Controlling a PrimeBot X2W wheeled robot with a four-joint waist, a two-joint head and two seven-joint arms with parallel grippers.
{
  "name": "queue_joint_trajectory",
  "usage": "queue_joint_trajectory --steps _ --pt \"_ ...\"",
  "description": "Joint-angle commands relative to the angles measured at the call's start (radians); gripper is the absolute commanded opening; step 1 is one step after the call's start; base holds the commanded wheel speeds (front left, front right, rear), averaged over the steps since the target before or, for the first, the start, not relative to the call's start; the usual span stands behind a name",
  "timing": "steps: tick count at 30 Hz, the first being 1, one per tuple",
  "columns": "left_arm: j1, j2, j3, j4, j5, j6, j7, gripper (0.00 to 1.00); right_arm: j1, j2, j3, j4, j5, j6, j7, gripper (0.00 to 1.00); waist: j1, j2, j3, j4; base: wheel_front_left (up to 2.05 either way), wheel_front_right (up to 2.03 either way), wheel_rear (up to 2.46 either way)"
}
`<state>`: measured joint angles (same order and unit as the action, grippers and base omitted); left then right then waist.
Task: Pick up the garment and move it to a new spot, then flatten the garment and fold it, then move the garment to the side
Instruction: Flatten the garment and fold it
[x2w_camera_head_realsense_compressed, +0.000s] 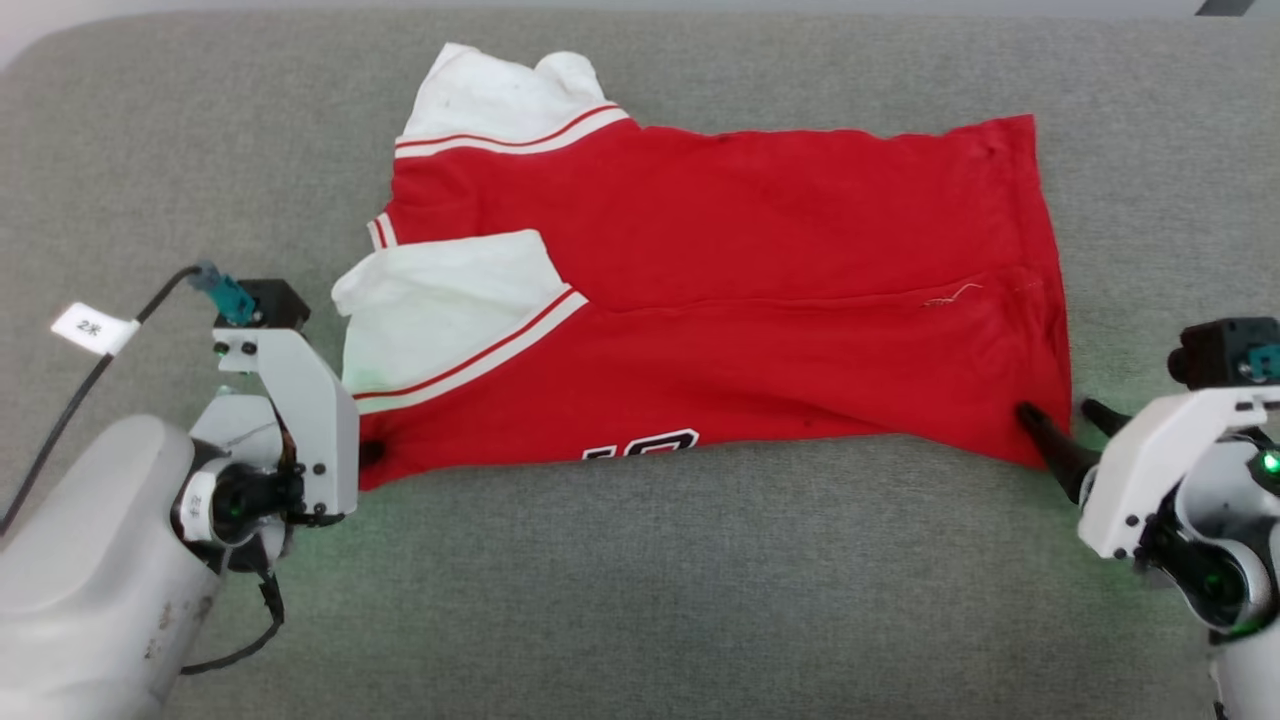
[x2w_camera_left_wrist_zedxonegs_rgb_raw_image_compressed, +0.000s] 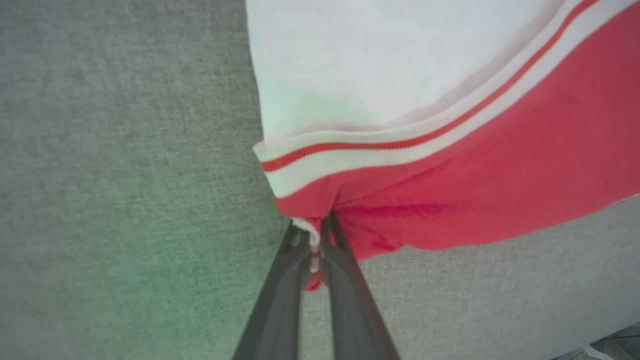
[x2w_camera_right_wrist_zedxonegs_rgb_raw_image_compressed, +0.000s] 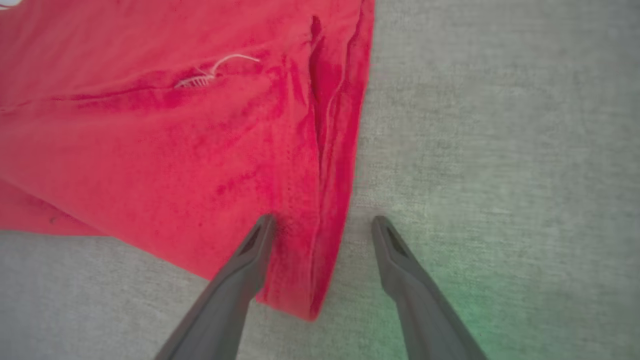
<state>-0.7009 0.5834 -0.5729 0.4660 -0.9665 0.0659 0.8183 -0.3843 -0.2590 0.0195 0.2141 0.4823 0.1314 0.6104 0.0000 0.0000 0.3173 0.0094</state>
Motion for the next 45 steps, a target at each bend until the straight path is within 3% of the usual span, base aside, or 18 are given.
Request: queue_joint_trajectory --steps 1,3,4,5,12,21,27,33,39,45 --pt "0.022 -0.023 -0.021 0.019 0.010 -0.004 0.002 0.00 -0.019 -0.002 0.013 0.013 -0.011 -0.002 0.010 1.00 0.0000 0.0000 0.006 0.008 0.00 0.00 0.00" --pt "0.020 -0.026 -0.024 0.022 0.011 -0.008 -0.002 0.00 -0.031 0.001 0.026 0.053 -0.008 -0.002 0.038 1.00 0.0000 0.0000 0.009 0.012 0.00 0.00 0.00" --pt "0.019 -0.028 -0.024 0.023 0.010 -0.009 -0.004 0.00 -0.039 0.004 0.033 0.071 -0.003 -0.002 0.053 0.60 0.0000 0.0000 0.009 0.013 0.00 0.00 0.00" --pt "0.017 -0.030 -0.025 0.024 0.011 -0.011 -0.004 0.00 -0.048 0.000 0.046 0.084 -0.005 -0.002 0.065 0.00 0.0000 0.0000 0.011 0.015 0.00 0.00 0.00" --pt "0.003 -0.028 -0.020 0.034 0.006 -0.019 -0.016 0.00 -0.087 -0.030 0.047 0.117 0.011 -0.002 0.088 0.00 0.0000 0.0000 0.013 0.023 0.00 0.00 0.00" --pt "0.006 0.033 0.004 -0.019 -0.007 -0.005 0.006 0.00 -0.082 -0.089 0.027 0.066 0.040 -0.003 0.113 0.00 0.0000 0.0000 -0.011 0.016 0.00 0.00 0.00" --pt "0.044 0.102 0.009 -0.146 0.000 0.036 0.050 0.00 -0.029 -0.132 0.012 -0.024 0.061 -0.003 0.169 0.00 0.0000 0.0000 -0.026 0.013 0.00 0.00 0.00" --pt "0.125 0.178 0.017 -0.329 -0.002 0.111 0.096 0.00 0.070 -0.161 -0.031 -0.147 0.085 -0.003 0.229 0.00 0.0000 0.0000 -0.032 0.014 0.00 0.00 0.00" --pt "0.207 0.222 0.014 -0.464 -0.004 0.168 0.114 0.00 0.163 -0.132 -0.080 -0.235 0.088 -0.002 0.266 0.00 0.0000 0.0000 -0.029 0.010 0.00 0.00 0.00" --pt "0.280 0.223 -0.003 -0.504 -0.014 0.197 0.112 0.00 0.232 -0.065 -0.100 -0.267 0.073 -0.002 0.272 0.00 0.0000 0.0000 -0.020 -0.003 0.00 0.00 0.00"
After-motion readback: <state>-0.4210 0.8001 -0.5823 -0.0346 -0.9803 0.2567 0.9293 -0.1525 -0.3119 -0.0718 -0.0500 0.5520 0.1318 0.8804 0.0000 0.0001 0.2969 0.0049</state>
